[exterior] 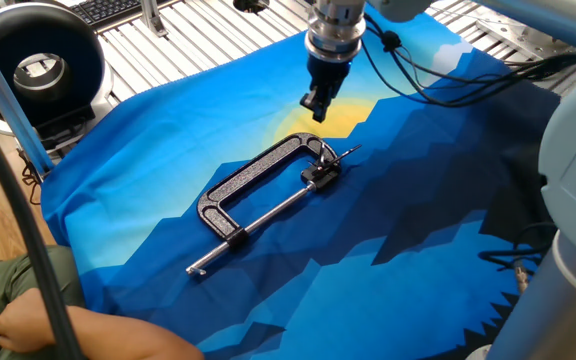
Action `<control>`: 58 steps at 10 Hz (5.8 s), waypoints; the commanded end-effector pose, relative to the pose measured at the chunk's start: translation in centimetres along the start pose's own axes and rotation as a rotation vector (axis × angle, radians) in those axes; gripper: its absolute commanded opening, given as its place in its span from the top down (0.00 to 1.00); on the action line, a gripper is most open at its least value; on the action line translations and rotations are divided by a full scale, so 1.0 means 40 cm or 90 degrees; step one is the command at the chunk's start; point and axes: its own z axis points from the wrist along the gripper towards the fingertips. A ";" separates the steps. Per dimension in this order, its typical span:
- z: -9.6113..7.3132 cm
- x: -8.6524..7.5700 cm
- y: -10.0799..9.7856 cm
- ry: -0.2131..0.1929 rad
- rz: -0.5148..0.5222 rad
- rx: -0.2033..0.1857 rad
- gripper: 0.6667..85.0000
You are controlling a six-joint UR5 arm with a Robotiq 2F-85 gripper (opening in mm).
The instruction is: Turn the hands of a clock
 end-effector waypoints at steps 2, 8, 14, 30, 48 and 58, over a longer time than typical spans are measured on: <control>0.003 0.057 -0.028 0.044 0.045 0.019 0.99; 0.127 0.016 -0.035 0.034 0.064 0.000 0.99; 0.140 0.086 -0.040 0.028 0.070 0.001 0.99; 0.098 0.180 -0.065 0.028 0.067 -0.003 0.99; 0.132 0.219 -0.013 0.014 0.076 -0.005 0.99; 0.130 0.289 0.088 0.010 0.111 -0.006 0.99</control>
